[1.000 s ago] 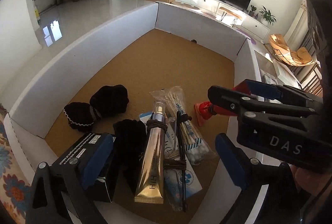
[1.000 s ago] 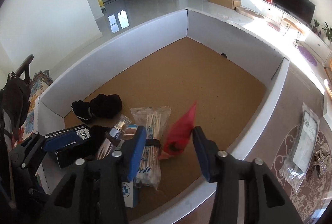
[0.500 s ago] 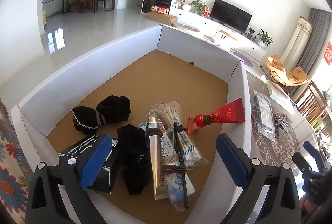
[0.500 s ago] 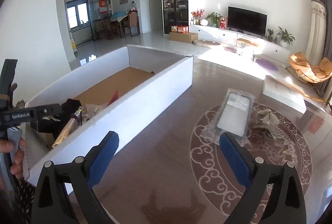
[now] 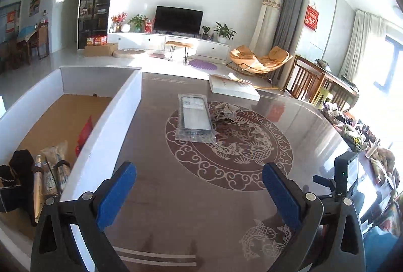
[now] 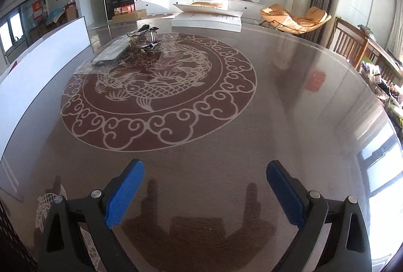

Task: Organize objects

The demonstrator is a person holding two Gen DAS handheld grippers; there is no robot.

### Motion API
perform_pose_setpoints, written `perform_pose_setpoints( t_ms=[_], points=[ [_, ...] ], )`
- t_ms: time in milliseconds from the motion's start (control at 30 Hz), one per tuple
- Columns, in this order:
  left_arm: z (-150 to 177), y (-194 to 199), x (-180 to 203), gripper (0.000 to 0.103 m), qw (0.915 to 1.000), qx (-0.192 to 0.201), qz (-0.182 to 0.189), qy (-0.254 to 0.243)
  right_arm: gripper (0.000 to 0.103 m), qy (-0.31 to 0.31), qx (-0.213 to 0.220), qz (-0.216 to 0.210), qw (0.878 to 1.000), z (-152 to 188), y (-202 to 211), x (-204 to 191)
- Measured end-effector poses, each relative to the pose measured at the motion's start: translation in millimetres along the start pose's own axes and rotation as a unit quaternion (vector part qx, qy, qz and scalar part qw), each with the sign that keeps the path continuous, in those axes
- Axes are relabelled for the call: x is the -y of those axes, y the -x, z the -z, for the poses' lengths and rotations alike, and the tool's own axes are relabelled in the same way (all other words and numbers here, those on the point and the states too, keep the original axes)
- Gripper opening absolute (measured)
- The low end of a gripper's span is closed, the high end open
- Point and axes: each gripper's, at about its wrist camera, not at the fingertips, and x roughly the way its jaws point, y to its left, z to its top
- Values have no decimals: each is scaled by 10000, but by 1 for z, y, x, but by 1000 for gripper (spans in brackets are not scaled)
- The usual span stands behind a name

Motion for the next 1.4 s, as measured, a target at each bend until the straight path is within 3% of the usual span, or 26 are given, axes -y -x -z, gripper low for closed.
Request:
perform_pose_setpoints(
  t_ms=[167,367,933,1400],
  points=[
    [17,-58,22,102,9977,-620,-179,-203,99,184,-148,-57,9997,-1,-6,-12],
    [31,-91,22,102,9945,-900,-447,-295,101,-26,-239,-176,9996,1,-9,-5],
    [56,-124,6,102,9845,-1607,-678,-187,103,-22,-235,-119,9997,2,-9,-6],
    [61,-125,11,103,9834,-1552,-844,-405,103,-27,-235,-123,9996,2,-9,-7]
  ],
)
